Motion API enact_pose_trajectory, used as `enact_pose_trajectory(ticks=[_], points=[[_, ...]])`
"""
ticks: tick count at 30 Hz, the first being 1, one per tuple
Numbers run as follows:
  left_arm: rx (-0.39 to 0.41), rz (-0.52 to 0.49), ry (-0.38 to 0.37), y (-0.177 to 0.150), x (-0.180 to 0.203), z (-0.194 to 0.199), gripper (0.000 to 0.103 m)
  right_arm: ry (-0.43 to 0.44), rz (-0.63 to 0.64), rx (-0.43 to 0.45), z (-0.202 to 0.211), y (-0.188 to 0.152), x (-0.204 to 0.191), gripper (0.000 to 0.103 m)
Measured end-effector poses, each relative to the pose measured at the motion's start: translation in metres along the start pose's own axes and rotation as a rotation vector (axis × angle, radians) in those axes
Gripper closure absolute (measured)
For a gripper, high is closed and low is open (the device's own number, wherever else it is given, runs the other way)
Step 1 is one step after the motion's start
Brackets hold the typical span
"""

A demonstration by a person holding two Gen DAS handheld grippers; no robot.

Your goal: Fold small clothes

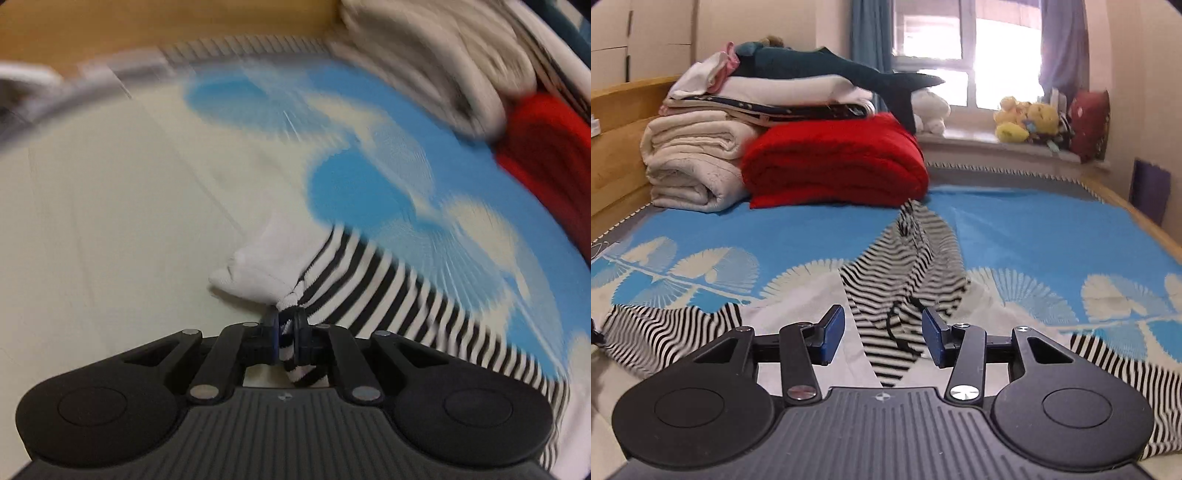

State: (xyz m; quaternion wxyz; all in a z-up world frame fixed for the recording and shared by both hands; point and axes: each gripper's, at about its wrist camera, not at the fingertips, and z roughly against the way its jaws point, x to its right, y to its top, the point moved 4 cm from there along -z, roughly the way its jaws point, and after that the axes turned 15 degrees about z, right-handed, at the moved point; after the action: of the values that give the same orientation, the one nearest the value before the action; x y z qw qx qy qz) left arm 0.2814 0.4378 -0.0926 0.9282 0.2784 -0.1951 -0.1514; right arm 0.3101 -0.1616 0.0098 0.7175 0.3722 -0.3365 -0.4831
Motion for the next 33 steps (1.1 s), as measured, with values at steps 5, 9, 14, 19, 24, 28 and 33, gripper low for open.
enact_pose_trajectory(ticks=[5, 9, 14, 19, 24, 28, 33], points=[[-0.092, 0.075, 0.014, -0.001, 0.002, -0.001, 0.066, -0.003, -0.067, -0.067, -0.012, -0.014, 0.011, 0.055], [-0.12, 0.173, 0.035, -0.006, -0.009, -0.007, 0.098, -0.031, -0.074, -0.086, -0.012, -0.023, 0.021, 0.055], [0.085, -0.096, -0.165, -0.02, 0.081, 0.084, 0.099, -0.066, -0.121, -0.113, -0.008, -0.033, 0.042, 0.055], [-0.066, -0.386, -0.665, -0.141, 0.19, 0.215, 0.099, -0.052, -0.227, -0.154, -0.009, -0.045, 0.068, 0.099], [-0.481, -0.648, -0.918, -0.268, 0.234, 0.287, 0.085, -0.075, -0.382, -0.252, -0.024, -0.065, 0.092, 0.095], [-0.428, -0.638, -0.813, -0.264, 0.231, 0.274, 0.077, -0.048, -0.488, -0.319, -0.039, -0.084, 0.099, 0.07], [-0.35, -0.575, -0.523, -0.216, 0.225, 0.212, 0.077, -0.035, -0.589, -0.402, -0.065, -0.108, 0.1, 0.07]])
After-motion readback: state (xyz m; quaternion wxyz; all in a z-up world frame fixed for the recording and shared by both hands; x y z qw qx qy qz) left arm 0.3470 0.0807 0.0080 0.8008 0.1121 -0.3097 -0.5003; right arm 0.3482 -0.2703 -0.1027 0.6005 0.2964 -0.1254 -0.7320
